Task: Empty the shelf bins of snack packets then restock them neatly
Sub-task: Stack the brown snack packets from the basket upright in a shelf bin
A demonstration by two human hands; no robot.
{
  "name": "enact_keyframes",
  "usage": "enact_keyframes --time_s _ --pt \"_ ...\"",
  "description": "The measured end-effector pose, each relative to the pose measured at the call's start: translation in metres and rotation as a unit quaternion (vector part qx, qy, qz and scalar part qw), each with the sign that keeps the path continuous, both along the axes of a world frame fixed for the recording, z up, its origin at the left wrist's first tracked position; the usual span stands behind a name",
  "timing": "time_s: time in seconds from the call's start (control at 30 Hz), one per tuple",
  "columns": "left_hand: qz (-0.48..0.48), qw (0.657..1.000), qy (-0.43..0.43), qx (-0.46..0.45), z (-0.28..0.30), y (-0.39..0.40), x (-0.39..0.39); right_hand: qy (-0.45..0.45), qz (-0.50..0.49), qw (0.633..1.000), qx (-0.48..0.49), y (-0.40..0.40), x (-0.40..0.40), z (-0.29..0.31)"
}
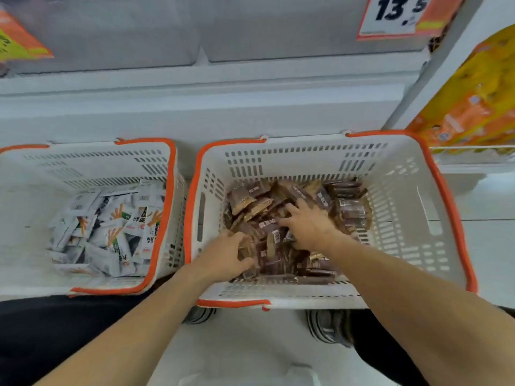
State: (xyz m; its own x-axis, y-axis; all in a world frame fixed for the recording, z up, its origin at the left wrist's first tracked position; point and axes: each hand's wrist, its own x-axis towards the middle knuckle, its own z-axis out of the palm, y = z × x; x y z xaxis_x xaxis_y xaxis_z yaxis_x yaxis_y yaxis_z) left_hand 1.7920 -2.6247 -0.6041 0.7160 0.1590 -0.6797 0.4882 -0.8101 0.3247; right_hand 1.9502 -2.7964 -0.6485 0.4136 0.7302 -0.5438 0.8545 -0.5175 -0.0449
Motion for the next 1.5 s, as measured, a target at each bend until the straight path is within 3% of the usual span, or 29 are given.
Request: enact_keyframes --time_s 0.17,0.3,0.4,0.57,0.7,0.77,0.83,0.9,0.93,1.03,1.07,1.13,1.2,1.3,1.37,1.43,1.5 --pt "0.023 0.998 0.042 -0.046 -0.036 -0.018 0.011 -0.034 -0.132 0.991 -0.009 -0.062 0.048 0.000" --pt "0.036 0.998 0.045 -0.023 -0.061 -0.035 0.017 -0.047 -0.263 0.964 -0.001 -0.095 0.070 0.009" --pt "0.074 0.996 0.040 0.003 -0.071 -0.039 0.029 -0.080 -0.255 0.961 0.067 -0.086 0.063 0.014" --pt "0.084 0.996 -0.003 0.042 -0.081 -0.028 0.042 0.027 -0.161 0.974 0.157 -0.035 0.029 0.005" --pt "0.049 0.995 -0.032 0.081 -0.072 -0.010 0.046 0.086 -0.273 0.948 0.135 -0.025 0.014 -0.018" --pt "0.011 0.996 0.011 0.090 -0.062 -0.002 0.051 0.111 -0.370 0.906 0.173 -0.024 0.010 -0.027" --pt "-0.068 0.987 0.097 0.105 -0.045 0.001 0.058 0.161 -0.406 0.878 0.195 -0.021 0.004 -0.033" --pt "-0.111 0.976 0.119 0.144 -0.021 0.000 0.071 0.176 -0.361 0.902 0.158 -0.017 -0.006 -0.041" --pt "-0.106 0.978 0.081 0.159 -0.012 -0.003 0.080 0.173 -0.340 0.914 0.139 -0.016 -0.010 -0.043" --pt "-0.089 0.976 -0.142 0.141 -0.015 -0.019 0.108 0.219 -0.272 0.931 0.108 -0.021 -0.015 -0.043" --pt "-0.116 0.972 -0.175 0.108 -0.026 -0.025 0.115 0.247 -0.232 0.937 0.083 -0.023 -0.012 -0.038" --pt "-0.206 0.967 -0.139 0.059 -0.052 -0.031 0.121 0.302 -0.173 0.937 0.026 -0.027 0.000 -0.024" --pt "-0.264 0.961 -0.065 0.055 -0.079 -0.029 0.120 0.295 -0.177 0.938 0.027 -0.029 0.018 -0.009" --pt "-0.323 0.942 -0.032 0.085 -0.098 -0.022 0.108 0.105 -0.233 0.956 0.146 -0.030 0.040 -0.003" --pt "-0.331 0.938 -0.032 0.093 -0.098 -0.018 0.100 0.007 -0.186 0.960 0.209 -0.023 0.048 -0.010" --pt "-0.330 0.939 -0.029 0.093 -0.092 -0.016 0.092 0.004 -0.082 0.980 0.180 -0.009 0.052 -0.021" --pt "-0.321 0.942 -0.032 0.093 -0.086 -0.014 0.088 0.015 -0.004 0.996 0.090 0.006 0.055 -0.038"
